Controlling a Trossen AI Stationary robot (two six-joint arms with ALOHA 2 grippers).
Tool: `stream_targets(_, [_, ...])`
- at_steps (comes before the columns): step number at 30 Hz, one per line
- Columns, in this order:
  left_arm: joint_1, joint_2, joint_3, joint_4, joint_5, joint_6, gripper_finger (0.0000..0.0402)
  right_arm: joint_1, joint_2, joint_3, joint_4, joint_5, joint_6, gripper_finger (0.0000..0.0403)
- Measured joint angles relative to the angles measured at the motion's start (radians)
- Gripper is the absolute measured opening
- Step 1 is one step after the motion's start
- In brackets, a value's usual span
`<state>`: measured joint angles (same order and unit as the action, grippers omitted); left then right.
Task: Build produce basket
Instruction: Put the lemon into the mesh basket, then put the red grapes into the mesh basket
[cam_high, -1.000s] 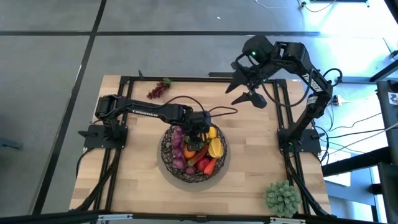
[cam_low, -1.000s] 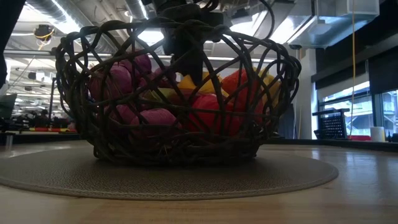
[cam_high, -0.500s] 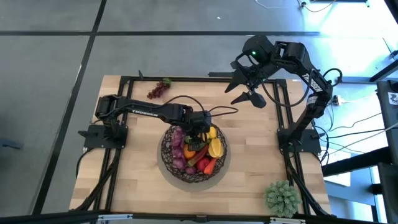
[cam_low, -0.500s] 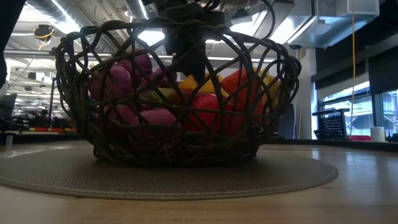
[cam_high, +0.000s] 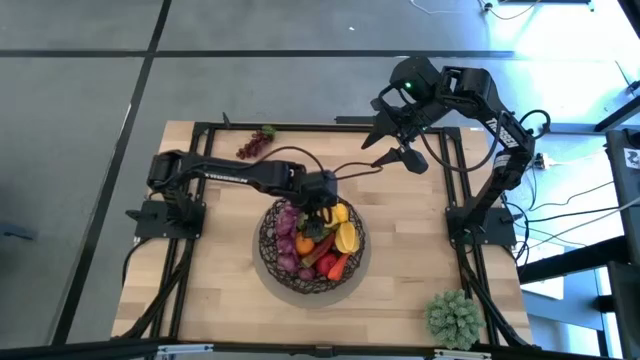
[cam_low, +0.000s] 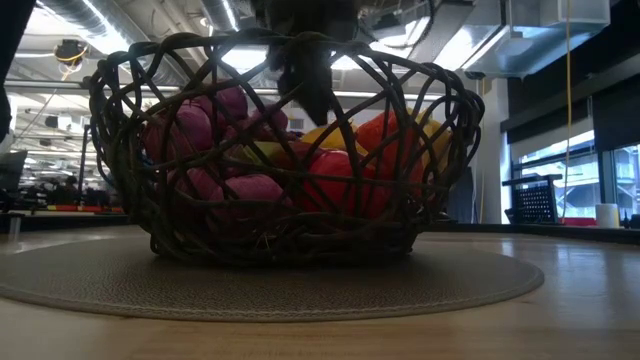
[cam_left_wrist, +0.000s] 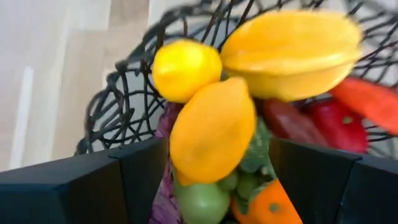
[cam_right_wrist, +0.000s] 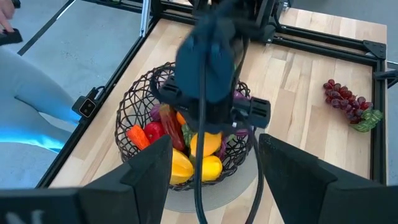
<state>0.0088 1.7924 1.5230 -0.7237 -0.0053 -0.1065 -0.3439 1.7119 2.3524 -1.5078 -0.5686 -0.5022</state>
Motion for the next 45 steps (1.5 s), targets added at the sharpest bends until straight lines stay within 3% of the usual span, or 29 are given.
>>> stream_targets(7, [-0.010,-0.027,0.122,-0.069,-0.037,-0.023,0.0269,0.000,0.000,0.000,0.000,0.000,0.000,0.0236])
stream_targets(13, [0.010,-0.026,0.245,-0.268,-0.290,-0.159,0.0271,0.000,0.000,0.000,0.000,0.000,0.000,0.0236])
stream_targets(18, [0.078,-0.043,0.281,-0.388,-0.303,-0.295,0.0270,0.000,0.000,0.000,0.001,0.001,0.000,0.0236])
stream_targets(23, [0.182,-0.041,0.280,-0.515,-0.333,-0.272,0.0271,-0.001,0.001,-0.001,0.039,0.013,0.000,0.0236])
stream_targets(26, [0.256,-0.042,0.280,-0.556,-0.376,-0.233,0.0271,-0.001,0.001,-0.001,0.071,0.083,0.027,0.0236])
stream_targets(28, [0.316,-0.041,0.279,-0.553,-0.387,-0.195,0.0272,-0.002,0.000,-0.001,0.096,0.183,0.059,0.0236])
stream_targets(32, [0.464,-0.041,0.279,-0.583,-0.384,-0.095,0.0269,-0.011,0.004,-0.001,0.120,0.334,0.082,0.0236])
stream_targets(36, [0.627,-0.041,0.251,-0.558,-0.344,-0.014,0.0268,-0.026,0.003,-0.016,0.164,0.338,0.115,0.0236])
stream_targets(41, [0.818,-0.040,0.175,-0.535,-0.200,0.018,0.0270,-0.055,0.008,-0.032,0.169,0.340,0.130,0.0236])
stream_targets(45, [0.907,-0.040,0.076,-0.459,-0.107,0.102,0.0267,-0.067,0.009,-0.074,0.225,0.339,0.133,0.0236])
